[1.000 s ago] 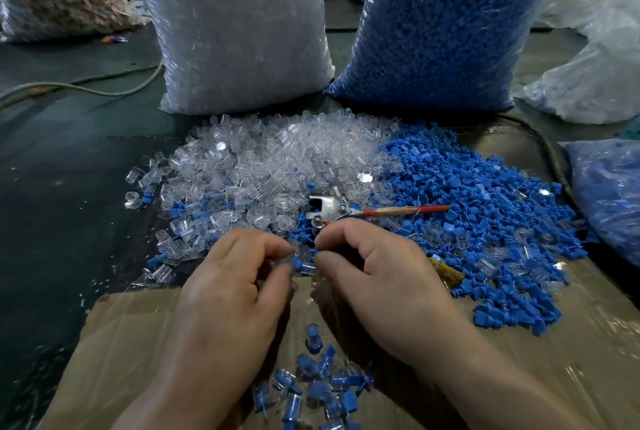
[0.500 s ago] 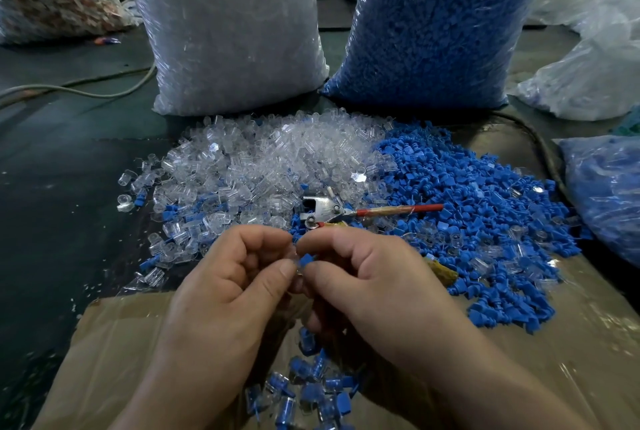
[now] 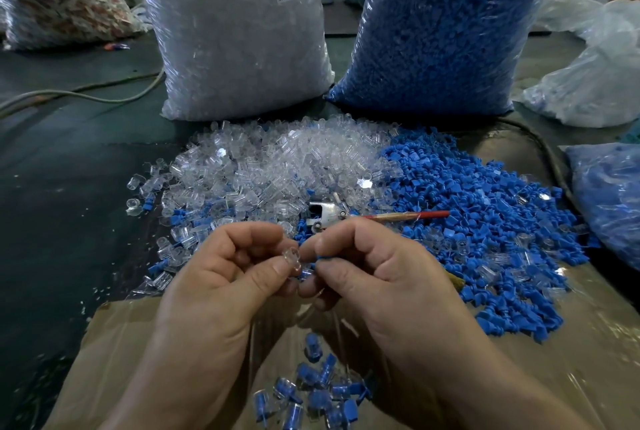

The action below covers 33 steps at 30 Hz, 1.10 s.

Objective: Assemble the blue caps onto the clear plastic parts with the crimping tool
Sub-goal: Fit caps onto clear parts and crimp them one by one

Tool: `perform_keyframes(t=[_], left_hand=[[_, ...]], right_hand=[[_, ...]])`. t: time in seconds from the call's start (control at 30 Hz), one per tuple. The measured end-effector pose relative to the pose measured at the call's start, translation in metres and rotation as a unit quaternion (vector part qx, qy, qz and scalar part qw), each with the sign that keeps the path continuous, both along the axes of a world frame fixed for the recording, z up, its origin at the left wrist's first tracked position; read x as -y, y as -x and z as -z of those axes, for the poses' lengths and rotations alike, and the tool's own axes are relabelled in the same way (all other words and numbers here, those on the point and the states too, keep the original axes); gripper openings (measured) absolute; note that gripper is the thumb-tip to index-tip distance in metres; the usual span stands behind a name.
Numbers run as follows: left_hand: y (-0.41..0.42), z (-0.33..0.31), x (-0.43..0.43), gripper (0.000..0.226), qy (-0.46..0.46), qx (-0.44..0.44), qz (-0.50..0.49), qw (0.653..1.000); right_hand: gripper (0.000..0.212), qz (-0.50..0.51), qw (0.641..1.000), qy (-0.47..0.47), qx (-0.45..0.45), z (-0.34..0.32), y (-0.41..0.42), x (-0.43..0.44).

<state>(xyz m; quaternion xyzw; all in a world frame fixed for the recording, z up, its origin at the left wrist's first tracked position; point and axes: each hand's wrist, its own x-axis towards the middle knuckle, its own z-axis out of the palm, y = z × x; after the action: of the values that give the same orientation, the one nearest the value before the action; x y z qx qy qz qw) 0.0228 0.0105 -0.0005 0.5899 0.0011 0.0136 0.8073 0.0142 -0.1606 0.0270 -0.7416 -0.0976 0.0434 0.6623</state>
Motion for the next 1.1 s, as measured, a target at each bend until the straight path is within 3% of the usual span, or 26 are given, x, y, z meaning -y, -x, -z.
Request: perform_keyframes(t=[0.2,0.47,0.83,0.93,1.03,1.1], left_hand=[[0.0043,-0.0046,0.0015,0.041,-0.010,-0.023,0.048,0.999],[0.0066,-0.0060,0.0005,0.037,-0.023,-0.037,0.050,0.998],[0.0058,-0.0065,-0.0035,0.058,-0.028,-0.047,0.077,0.996],[0.0075,-0.0060,-0.0037,0.047,-0.034,-0.048,0.089,0.994],[0.0081,-0.0074,-0.0017,0.037,-0.033,-0.048,0.091,0.994],[0.0087,-0.0088,-0.0001,0.032,-0.023,-0.054,0.084,0.995]], right_hand=[[0.014,-0.001,0.997,0.041,0.057,-0.0039,-0.0016,0.0027],[0.010,0.026,0.997,0.055,0.044,-0.0035,0.0009,0.0047],[0.008,0.006,0.997,0.063,0.049,0.0001,0.0009,0.0030],[0.020,0.000,0.998,0.062,0.020,-0.0001,-0.0005,0.0060],[0.015,-0.028,0.993,0.112,0.030,-0.0014,-0.0010,0.0078],[0.011,-0.024,0.996,0.085,0.019,0.0002,-0.0007,0.0083]])
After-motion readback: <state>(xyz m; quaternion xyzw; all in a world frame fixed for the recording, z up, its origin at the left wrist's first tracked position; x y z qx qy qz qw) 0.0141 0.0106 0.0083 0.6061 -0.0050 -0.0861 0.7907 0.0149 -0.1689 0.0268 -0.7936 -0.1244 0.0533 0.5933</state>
